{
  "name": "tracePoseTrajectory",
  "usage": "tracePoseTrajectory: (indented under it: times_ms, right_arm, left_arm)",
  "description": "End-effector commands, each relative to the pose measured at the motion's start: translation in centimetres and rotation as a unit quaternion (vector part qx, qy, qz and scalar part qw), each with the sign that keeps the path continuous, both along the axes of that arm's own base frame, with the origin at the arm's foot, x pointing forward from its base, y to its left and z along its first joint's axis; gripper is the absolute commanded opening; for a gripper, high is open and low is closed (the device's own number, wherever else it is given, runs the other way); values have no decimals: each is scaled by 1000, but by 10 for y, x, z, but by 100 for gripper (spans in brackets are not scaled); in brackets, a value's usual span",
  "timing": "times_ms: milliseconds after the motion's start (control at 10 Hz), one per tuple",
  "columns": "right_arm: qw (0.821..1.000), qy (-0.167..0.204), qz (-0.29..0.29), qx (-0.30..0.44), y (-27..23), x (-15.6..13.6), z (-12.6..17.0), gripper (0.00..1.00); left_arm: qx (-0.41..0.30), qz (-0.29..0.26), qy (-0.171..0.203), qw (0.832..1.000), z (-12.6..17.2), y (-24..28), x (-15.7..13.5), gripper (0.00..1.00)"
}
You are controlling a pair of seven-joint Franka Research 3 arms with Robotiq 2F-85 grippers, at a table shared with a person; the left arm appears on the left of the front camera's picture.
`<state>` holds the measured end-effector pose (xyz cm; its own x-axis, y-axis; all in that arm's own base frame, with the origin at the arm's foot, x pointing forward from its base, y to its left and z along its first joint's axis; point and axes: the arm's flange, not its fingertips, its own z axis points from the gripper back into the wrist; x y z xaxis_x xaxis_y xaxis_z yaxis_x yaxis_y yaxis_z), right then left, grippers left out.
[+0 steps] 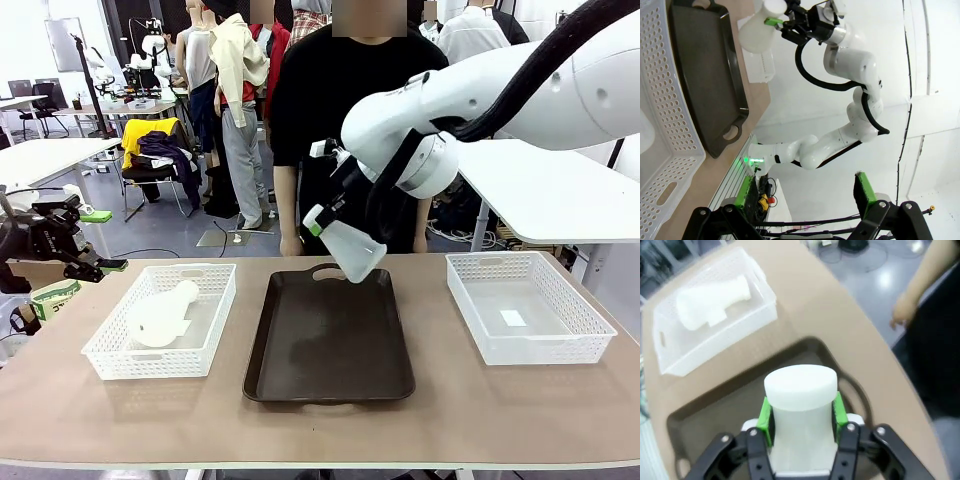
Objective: Prepare the laboratory tools.
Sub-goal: Place the picked Big flask upright in the Handle tray as instructed by the person.
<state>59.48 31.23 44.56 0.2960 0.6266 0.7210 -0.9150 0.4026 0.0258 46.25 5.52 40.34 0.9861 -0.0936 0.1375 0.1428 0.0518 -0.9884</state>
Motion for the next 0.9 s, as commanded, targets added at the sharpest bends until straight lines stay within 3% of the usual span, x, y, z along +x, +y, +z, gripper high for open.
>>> tracePoseTrajectory:
  times_ms: [0, 300, 500, 600, 700, 800]
  right_arm:
    - [985, -54, 127, 107, -39, -24, -25, 0]
    - [962, -98, 180, 180, -45, -23, -37, 0]
    - [960, -89, 180, 195, -46, -19, -42, 0]
    - [960, -66, 165, 216, -45, -15, -43, 0]
    - [958, -109, 175, 201, -43, -2, -39, 0]
    - [958, -109, 175, 201, -43, -2, -39, 0]
  left_arm:
    - [3, 3, -3, 1000, 2, 0, 0, 100]
    - [3, 3, -3, 1000, 2, 0, 0, 100]
    - [3, 3, -3, 1000, 2, 0, 0, 100]
    - [3, 3, -3, 1000, 2, 0, 0, 100]
    - [3, 3, -3, 1000, 2, 0, 0, 100]
    - [3, 3, -3, 1000, 2, 0, 0, 100]
